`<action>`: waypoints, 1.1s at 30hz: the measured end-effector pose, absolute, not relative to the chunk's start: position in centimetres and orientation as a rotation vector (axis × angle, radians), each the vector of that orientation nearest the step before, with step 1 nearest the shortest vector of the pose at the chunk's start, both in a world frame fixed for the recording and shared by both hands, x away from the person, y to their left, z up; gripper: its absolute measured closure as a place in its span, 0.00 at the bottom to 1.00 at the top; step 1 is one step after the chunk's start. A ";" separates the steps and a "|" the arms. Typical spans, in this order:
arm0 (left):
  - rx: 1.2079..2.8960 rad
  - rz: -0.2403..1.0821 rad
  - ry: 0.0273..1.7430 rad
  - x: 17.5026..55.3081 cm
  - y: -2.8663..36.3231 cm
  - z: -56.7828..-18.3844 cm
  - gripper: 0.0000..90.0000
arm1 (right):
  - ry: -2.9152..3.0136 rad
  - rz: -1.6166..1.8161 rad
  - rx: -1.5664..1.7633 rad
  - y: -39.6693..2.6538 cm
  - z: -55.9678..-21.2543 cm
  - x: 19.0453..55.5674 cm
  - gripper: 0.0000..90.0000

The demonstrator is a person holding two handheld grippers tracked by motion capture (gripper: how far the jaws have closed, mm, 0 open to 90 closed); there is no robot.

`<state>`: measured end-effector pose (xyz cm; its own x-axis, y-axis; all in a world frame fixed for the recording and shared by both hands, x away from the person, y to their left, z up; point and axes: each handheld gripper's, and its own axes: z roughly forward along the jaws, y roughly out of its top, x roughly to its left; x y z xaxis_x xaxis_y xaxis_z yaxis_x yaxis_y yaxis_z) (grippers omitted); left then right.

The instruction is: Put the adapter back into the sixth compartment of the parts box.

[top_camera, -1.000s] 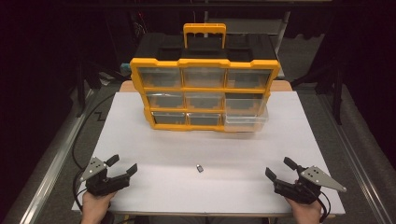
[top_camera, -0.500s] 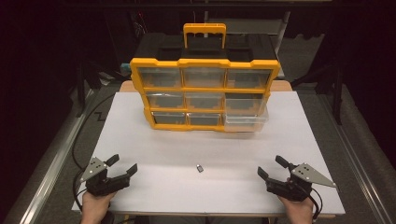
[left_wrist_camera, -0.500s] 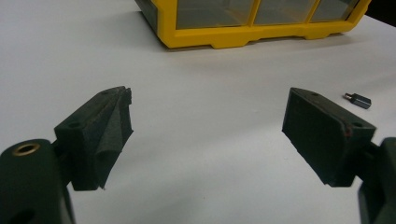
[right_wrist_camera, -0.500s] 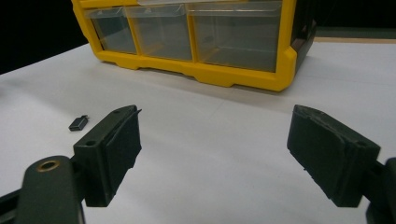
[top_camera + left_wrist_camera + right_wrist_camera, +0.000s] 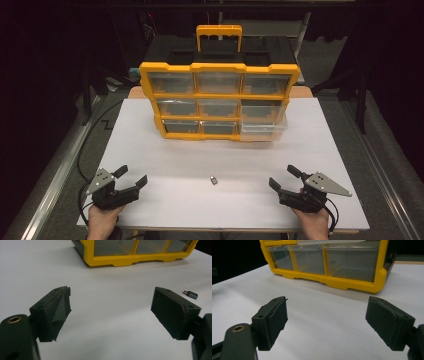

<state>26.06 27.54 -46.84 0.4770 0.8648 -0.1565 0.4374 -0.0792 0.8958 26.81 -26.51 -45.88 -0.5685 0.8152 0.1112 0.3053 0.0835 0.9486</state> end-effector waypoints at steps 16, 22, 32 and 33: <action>1.701 0.509 1.125 26.1 27.6 -46.9 0.19 | 1.964 1.530 1.062 -24.4 -45.9 27.7 0.20; 1.697 0.509 1.127 26.1 27.6 -46.9 0.19 | 1.982 1.534 1.045 -23.7 -45.9 27.9 0.20; 1.692 0.504 1.127 26.1 27.6 -46.8 0.19 | 2.015 1.538 1.017 -22.3 -46.0 28.4 0.20; 1.692 0.504 1.127 26.1 27.6 -46.8 0.19 | 2.015 1.538 1.017 -22.3 -46.0 28.4 0.20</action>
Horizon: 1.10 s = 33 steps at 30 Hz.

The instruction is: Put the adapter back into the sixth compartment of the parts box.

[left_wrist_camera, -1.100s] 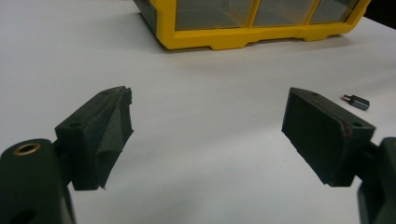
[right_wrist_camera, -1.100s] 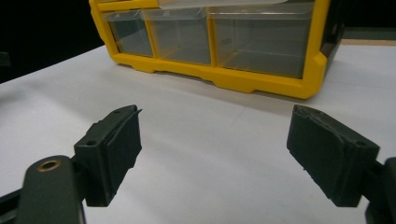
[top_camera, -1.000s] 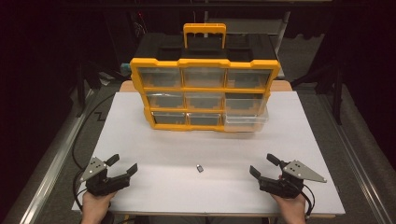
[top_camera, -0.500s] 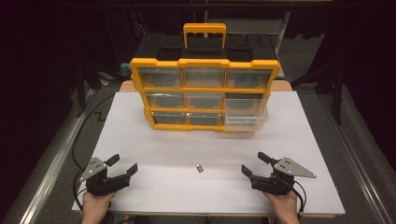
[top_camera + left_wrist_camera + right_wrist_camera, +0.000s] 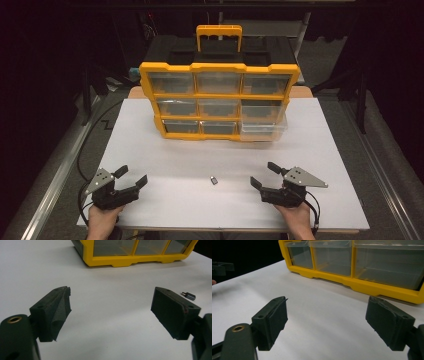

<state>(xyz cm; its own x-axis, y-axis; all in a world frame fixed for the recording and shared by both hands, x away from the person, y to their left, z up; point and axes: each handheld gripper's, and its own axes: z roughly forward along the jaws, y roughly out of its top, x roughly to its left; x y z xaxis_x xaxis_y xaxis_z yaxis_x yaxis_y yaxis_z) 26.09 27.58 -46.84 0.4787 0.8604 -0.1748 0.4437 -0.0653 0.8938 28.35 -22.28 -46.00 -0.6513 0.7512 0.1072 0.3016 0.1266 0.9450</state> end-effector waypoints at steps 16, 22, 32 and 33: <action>1.688 0.499 1.128 26.1 27.6 -46.8 0.19 | 2.058 1.556 0.969 -19.9 -46.0 29.0 0.20; 1.687 0.498 1.129 26.1 27.6 -46.8 0.19 | 2.081 1.574 0.950 -18.6 -46.0 29.5 0.20; 1.685 0.499 1.130 26.0 27.7 -46.8 0.19 | 2.130 1.583 0.913 -16.3 -46.1 30.1 0.20; 1.684 0.499 1.131 26.0 27.7 -46.8 0.19 | 2.135 1.582 0.909 -16.1 -46.2 30.2 0.20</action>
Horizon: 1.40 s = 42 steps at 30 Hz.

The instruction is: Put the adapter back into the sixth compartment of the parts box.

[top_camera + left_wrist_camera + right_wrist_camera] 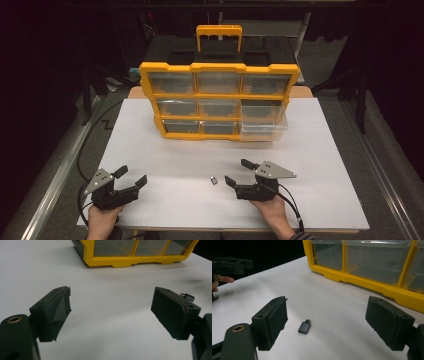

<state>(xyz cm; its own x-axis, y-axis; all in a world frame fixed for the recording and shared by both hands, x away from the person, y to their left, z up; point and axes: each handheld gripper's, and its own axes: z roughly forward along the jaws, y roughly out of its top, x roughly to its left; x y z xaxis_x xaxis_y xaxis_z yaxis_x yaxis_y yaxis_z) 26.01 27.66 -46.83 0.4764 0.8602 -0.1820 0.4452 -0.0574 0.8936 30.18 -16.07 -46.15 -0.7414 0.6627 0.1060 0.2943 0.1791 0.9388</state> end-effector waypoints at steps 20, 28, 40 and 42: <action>1.689 0.494 1.127 26.0 27.7 -46.9 0.19 | 2.208 1.572 0.896 -12.4 -46.2 31.3 0.22; 1.685 0.492 1.131 26.0 27.7 -46.9 0.19 | 2.261 1.560 0.931 -11.3 -45.8 31.8 0.24; 1.687 0.492 1.128 26.0 27.7 -46.9 0.19 | 2.430 1.353 0.961 -10.7 -44.7 32.7 0.33; 1.687 0.491 1.127 26.0 27.7 -46.9 0.19 | 2.488 1.276 0.964 -10.6 -44.2 33.0 0.38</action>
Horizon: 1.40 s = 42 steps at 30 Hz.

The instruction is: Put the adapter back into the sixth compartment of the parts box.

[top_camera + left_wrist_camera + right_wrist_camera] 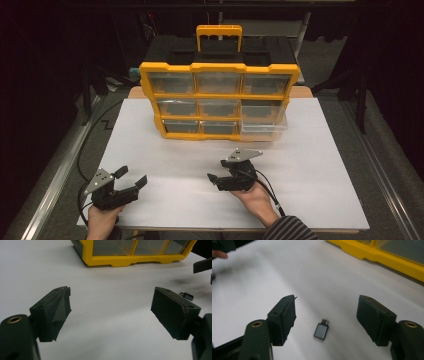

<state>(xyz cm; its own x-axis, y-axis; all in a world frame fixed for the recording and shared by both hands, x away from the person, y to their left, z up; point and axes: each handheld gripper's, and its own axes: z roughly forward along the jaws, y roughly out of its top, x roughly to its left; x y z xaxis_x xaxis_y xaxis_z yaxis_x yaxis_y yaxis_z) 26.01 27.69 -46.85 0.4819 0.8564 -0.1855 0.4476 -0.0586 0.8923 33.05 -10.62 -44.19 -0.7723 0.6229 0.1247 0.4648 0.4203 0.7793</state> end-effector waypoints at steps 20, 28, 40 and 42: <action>1.684 0.492 1.126 26.0 27.7 -46.8 0.19 | 2.809 0.823 0.974 -8.3 -43.9 34.7 0.60; 1.686 0.491 1.125 26.0 27.7 -46.8 0.19 | 2.837 0.745 0.963 -7.7 -44.2 35.0 0.68; 1.685 0.490 1.124 26.0 27.7 -46.8 0.19 | 2.845 0.686 0.939 -7.0 -44.5 35.1 0.80; 1.685 0.490 1.124 26.0 27.7 -46.8 0.19 | 2.839 0.678 0.928 -7.0 -44.5 35.0 0.83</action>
